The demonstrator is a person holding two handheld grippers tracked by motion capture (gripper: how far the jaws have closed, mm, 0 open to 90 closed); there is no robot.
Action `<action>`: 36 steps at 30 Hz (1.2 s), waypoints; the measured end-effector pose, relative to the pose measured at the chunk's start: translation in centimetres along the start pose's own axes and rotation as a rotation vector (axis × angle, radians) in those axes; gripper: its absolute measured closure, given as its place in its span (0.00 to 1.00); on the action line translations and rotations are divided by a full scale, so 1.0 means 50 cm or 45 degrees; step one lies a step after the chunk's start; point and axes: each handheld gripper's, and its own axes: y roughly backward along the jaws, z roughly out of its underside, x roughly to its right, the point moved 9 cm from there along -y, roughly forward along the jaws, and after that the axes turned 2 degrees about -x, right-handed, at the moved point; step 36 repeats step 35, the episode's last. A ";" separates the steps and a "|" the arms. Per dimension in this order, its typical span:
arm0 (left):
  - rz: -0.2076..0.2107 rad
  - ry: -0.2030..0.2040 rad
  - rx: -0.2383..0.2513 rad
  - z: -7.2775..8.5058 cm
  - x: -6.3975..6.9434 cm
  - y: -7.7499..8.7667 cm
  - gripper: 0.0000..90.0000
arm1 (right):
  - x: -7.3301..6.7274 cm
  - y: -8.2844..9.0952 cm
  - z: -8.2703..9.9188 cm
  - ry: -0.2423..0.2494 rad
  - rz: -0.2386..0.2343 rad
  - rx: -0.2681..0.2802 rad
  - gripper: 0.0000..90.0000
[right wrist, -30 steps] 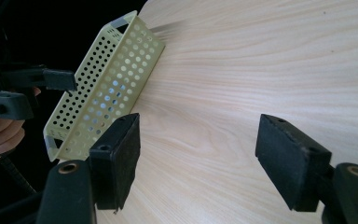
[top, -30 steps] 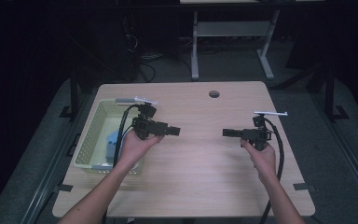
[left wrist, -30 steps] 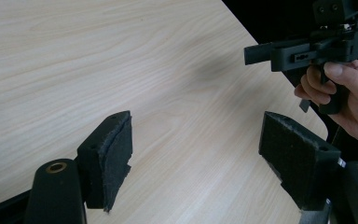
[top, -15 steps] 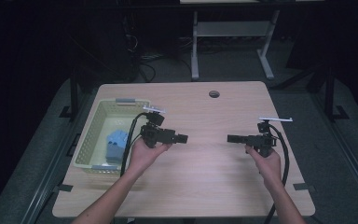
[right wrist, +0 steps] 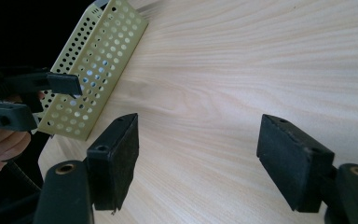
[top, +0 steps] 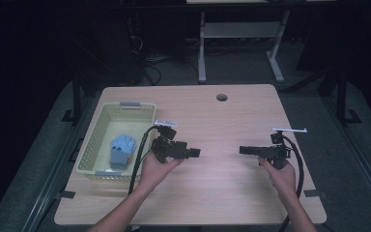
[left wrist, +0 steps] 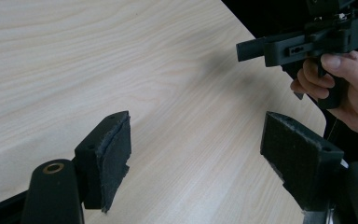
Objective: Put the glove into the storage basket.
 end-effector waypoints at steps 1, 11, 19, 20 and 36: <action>0.001 -0.003 0.001 0.004 0.001 -0.001 0.27 | 0.001 0.001 0.002 -0.004 0.003 -0.004 0.32; 0.006 -0.032 0.012 0.042 0.017 -0.016 0.27 | 0.013 0.011 0.040 0.011 0.007 -0.013 0.32; 0.019 -0.051 0.021 0.066 0.028 -0.020 0.27 | 0.016 0.018 0.067 0.015 0.010 -0.023 0.31; 0.019 -0.046 0.028 0.069 0.029 -0.020 0.27 | 0.015 0.020 0.071 0.017 0.011 -0.024 0.31; 0.019 -0.089 0.041 0.124 0.045 -0.019 0.26 | 0.011 0.052 0.114 0.008 -0.042 0.033 0.30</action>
